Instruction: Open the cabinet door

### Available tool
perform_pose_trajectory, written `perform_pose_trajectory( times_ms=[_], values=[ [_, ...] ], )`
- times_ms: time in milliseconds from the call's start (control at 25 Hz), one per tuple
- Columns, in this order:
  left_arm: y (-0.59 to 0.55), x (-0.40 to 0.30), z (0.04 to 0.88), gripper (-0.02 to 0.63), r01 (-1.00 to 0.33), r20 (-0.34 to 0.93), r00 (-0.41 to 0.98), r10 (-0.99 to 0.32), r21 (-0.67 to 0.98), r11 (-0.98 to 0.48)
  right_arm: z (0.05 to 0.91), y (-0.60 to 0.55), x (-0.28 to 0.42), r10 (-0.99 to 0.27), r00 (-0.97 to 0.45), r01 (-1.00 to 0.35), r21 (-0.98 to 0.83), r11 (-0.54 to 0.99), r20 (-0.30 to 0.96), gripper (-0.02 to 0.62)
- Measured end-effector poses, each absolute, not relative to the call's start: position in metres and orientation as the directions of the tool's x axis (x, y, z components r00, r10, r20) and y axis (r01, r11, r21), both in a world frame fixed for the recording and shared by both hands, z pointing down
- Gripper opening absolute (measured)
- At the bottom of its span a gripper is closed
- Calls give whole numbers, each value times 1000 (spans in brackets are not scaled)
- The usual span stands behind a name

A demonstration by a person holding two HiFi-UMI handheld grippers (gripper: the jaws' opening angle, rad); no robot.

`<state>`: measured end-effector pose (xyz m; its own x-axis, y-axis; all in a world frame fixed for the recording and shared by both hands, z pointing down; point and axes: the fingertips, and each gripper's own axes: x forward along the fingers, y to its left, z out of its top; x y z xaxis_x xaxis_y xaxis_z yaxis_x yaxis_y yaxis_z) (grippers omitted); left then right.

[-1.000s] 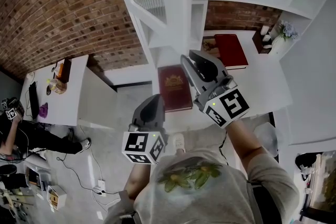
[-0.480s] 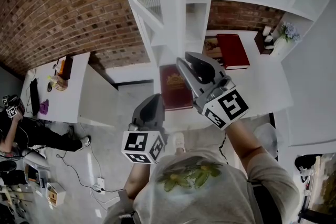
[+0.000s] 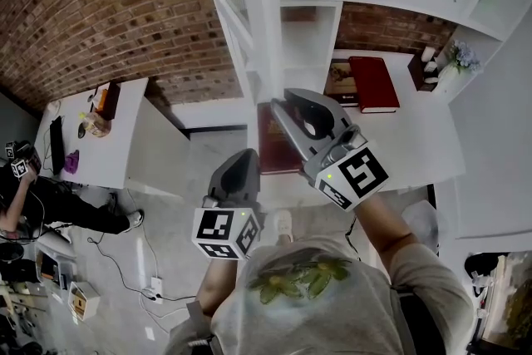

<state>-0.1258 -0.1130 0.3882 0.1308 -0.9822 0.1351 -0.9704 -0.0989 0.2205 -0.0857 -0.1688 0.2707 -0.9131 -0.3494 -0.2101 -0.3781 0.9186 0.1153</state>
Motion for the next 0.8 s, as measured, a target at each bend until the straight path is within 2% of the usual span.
perform_pose_trajectory(
  times_ms=[480, 800],
  values=[
    [-98, -145, 389, 9, -976, 134, 61, -989, 215, -31, 271, -148, -110, -283, -932, -317, 132, 939, -225, 72],
    [-89, -156, 389, 9, -977, 132, 23, -991, 213, 6, 271, -141, -119, -298, -928, -337, 163, 927, -223, 72]
  ],
)
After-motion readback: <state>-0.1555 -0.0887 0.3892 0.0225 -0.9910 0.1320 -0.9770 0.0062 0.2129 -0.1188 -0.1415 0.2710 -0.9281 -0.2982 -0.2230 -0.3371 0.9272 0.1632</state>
